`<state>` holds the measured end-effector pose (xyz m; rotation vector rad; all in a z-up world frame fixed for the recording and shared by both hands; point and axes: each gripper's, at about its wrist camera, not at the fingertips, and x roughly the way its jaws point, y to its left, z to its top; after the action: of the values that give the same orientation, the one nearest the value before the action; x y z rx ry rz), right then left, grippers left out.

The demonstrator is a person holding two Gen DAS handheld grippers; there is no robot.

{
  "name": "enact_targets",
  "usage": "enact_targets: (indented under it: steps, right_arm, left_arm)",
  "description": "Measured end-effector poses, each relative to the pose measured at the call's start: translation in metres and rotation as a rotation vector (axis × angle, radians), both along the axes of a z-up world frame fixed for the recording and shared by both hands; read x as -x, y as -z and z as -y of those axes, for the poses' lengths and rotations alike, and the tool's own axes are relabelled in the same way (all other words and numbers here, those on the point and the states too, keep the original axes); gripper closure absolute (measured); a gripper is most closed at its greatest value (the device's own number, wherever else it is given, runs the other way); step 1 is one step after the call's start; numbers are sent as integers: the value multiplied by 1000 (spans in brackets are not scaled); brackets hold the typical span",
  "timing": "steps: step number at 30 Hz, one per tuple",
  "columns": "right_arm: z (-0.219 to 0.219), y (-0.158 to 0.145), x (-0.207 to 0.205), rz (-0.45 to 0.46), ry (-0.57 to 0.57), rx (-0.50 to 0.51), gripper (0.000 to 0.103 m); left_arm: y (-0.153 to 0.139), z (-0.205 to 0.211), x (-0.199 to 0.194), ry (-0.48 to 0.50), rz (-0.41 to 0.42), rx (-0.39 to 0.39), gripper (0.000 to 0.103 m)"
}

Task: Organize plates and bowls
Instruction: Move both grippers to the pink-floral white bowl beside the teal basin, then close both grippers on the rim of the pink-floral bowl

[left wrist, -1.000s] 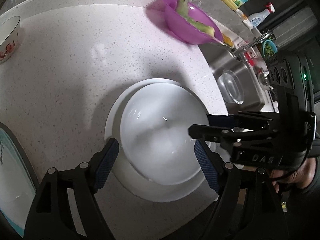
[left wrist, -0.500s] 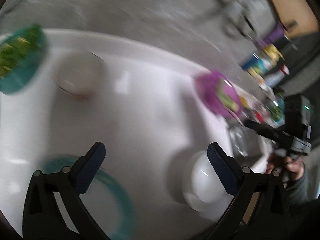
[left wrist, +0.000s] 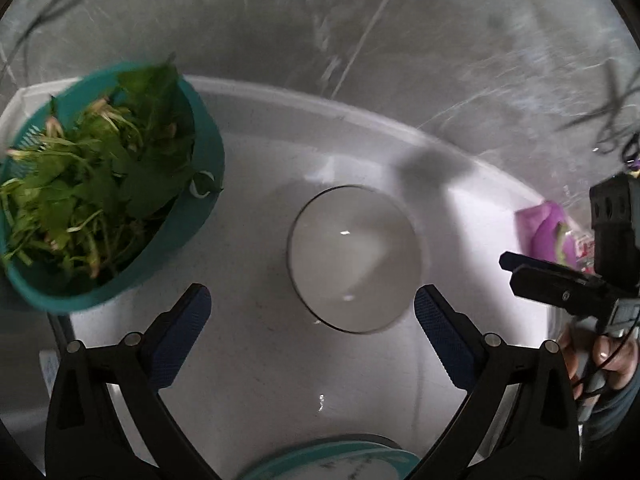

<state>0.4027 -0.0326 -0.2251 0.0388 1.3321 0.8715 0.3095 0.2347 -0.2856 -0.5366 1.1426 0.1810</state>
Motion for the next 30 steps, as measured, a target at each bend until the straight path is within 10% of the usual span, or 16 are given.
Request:
enact_targets:
  steps: [13, 15, 17, 30]
  right_arm:
    - [-46, 60, -25, -117, 21, 84, 23]
    - [-48, 64, -24, -126, 14, 86, 29]
    - [-51, 68, -22, -123, 2, 99, 40]
    - [-65, 83, -26, -174, -6, 101, 53]
  left_arm:
    - [51, -12, -29, 54, -53, -9, 2]
    - [52, -9, -33, 56, -43, -15, 10]
    - [59, -11, -37, 47, -46, 5, 44]
    - [85, -7, -51, 47, -71, 48, 85]
